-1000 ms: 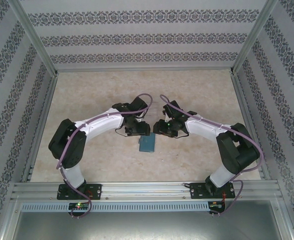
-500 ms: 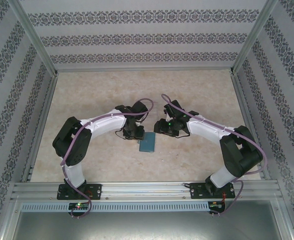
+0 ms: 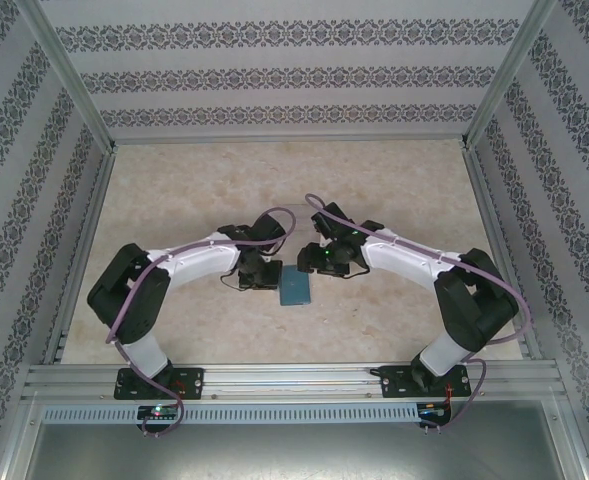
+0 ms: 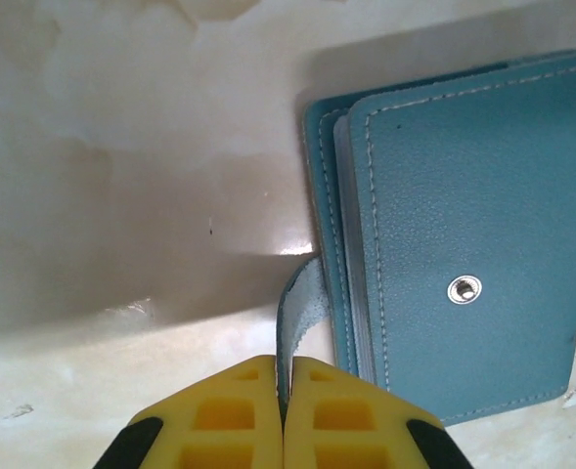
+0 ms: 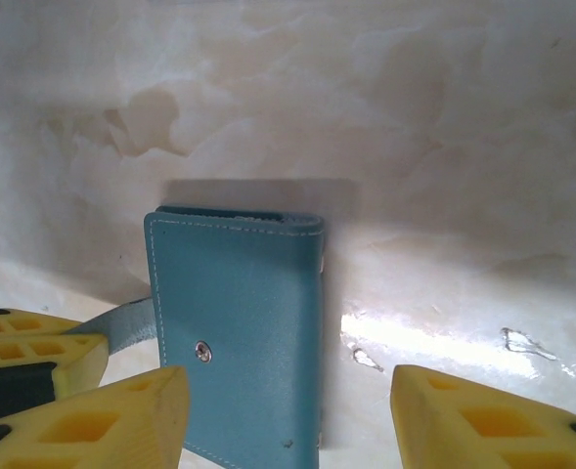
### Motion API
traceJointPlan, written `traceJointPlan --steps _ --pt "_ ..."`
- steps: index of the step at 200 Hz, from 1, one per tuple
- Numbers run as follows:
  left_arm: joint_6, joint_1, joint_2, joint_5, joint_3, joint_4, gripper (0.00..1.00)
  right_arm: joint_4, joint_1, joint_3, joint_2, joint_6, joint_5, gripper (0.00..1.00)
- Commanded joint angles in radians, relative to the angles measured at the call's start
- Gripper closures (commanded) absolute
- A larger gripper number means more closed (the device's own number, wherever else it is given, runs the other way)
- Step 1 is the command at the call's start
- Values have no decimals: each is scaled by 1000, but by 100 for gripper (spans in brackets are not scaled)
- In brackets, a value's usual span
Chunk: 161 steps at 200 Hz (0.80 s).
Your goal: Take the credit cards out of the card holder
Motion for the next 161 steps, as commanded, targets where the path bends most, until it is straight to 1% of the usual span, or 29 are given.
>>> traceJointPlan --steps 1,43,80,113,140,161 --pt "-59 34 -53 57 -80 132 100 -86 32 57 45 -14 75 37" --pt "-91 93 -120 130 -235 332 100 -153 80 161 126 -49 111 25" --pt "-68 110 -106 188 -275 403 100 -208 103 272 210 -62 133 15" --pt "-75 115 -113 210 -310 456 100 -260 107 359 291 -39 153 13" --pt "-80 119 -124 221 -334 478 100 -265 109 392 330 -2 159 10" --pt "-77 120 -128 229 -342 481 100 -294 110 423 359 33 191 9"
